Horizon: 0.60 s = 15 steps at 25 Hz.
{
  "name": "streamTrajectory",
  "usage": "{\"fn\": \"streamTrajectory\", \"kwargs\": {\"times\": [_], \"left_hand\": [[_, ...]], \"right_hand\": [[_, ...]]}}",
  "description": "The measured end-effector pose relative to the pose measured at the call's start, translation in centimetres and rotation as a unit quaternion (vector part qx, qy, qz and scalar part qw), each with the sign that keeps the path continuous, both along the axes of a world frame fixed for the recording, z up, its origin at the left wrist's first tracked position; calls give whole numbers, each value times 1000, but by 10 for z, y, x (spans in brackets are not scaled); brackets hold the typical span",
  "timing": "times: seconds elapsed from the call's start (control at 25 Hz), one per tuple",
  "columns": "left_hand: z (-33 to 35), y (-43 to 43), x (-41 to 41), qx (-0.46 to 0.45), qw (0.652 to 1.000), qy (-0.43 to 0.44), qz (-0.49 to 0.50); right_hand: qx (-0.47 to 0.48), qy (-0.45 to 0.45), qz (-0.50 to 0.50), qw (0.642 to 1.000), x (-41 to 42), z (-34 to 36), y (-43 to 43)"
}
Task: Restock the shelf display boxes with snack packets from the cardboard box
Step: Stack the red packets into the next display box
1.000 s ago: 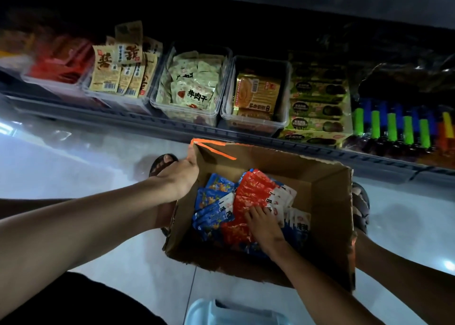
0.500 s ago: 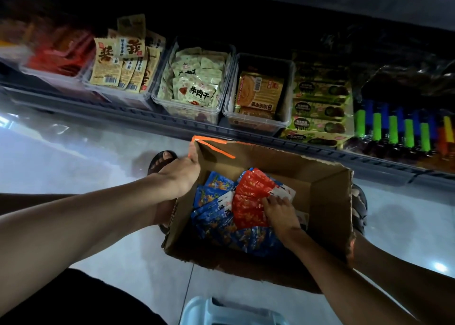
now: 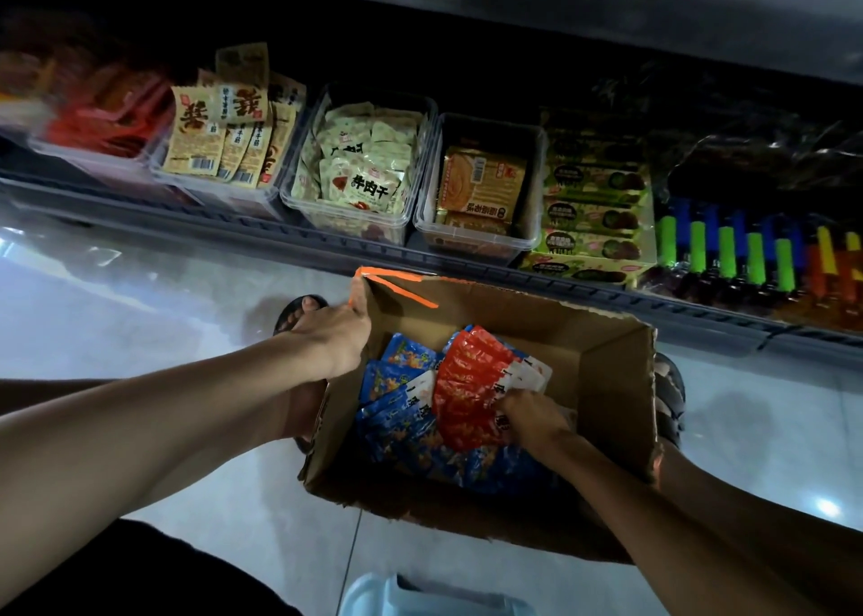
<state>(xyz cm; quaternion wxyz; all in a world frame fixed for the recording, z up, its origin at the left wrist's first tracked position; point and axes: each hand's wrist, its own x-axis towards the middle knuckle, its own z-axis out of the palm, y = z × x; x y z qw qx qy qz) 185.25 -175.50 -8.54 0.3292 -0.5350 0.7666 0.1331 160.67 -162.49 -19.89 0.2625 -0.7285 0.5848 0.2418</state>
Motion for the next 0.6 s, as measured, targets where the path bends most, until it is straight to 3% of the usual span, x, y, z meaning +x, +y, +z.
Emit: {"fn": "streamTrajectory", "kwargs": {"times": [0.16,0.24,0.32,0.4,0.52,0.6], "left_hand": [[43,-5,-23,-8,999,-13,-51],[79,-9,-46,41,992,114,-28],[117,-10,-71,147,953,264,25],[156,-7,-93,210,910,358,16],[198,-3,-109,271,870,411,18],[216,1,-114,360,833,415,63]], "right_hand": [[-2,-74,-65,995,-22,74,-32],[-23,-99,-77,992,-37,130,-50],[-70,-116,-77,988,-50,196,-60],[-122,-125,-64,983,-57,261,-62],[-181,-131,-37,974,-59,337,-56],[-215,-156,-66,962,-62,374,-51]]}}
